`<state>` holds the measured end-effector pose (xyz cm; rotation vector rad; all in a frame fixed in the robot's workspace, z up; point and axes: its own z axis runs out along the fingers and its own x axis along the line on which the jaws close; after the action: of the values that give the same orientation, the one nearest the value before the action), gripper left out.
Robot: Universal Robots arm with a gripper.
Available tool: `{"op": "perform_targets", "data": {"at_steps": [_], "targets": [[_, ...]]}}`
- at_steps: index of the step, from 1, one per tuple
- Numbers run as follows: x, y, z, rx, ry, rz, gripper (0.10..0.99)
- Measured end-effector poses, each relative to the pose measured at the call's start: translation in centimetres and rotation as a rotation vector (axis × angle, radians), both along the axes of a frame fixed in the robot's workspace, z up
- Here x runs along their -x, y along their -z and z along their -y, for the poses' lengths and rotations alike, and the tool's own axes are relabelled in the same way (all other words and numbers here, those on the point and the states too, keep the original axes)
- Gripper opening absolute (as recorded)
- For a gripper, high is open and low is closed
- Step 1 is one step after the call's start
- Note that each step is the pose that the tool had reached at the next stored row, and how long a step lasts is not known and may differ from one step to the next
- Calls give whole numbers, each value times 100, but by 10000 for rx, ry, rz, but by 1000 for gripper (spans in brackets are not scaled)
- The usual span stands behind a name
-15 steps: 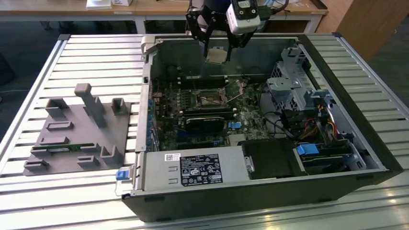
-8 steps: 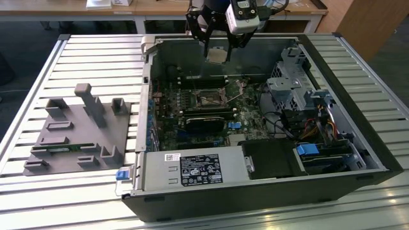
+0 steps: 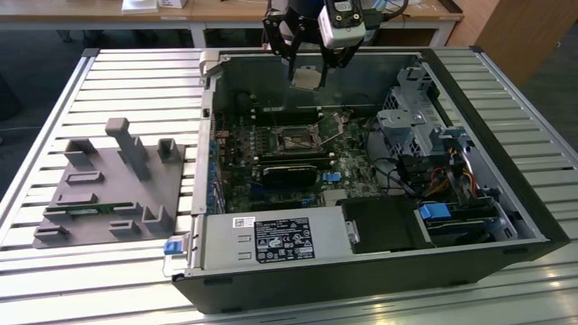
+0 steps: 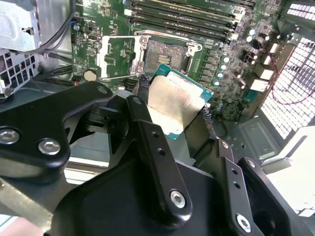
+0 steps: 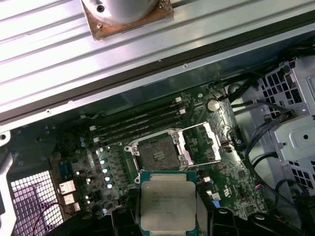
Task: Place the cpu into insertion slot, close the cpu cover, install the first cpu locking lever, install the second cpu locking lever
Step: 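Place the cpu into insertion slot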
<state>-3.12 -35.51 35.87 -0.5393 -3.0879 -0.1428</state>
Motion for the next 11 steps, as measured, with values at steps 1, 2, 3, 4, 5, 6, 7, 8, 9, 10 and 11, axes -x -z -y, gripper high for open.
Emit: {"op": "perform_targets", "data": {"at_steps": [1, 2, 3, 4, 5, 6, 7, 8, 9, 10, 11], "targets": [[0, 0, 0, 0, 19, 0, 541], [0, 0, 0, -1, 39, 0, 541], [0, 0, 0, 0, 58, 0, 541], [0, 1, 0, -1, 78, 0, 541], [0, 1, 0, -1, 100, 0, 541], [0, 1, 0, 0, 118, 0, 541], [1, 1, 0, -1, 140, 0, 541], [1, 1, 0, 0, 159, 0, 541], [1, 1, 0, -1, 179, 0, 541], [1, 1, 0, -1, 199, 0, 541], [1, 1, 0, -1, 218, 0, 541]]}}
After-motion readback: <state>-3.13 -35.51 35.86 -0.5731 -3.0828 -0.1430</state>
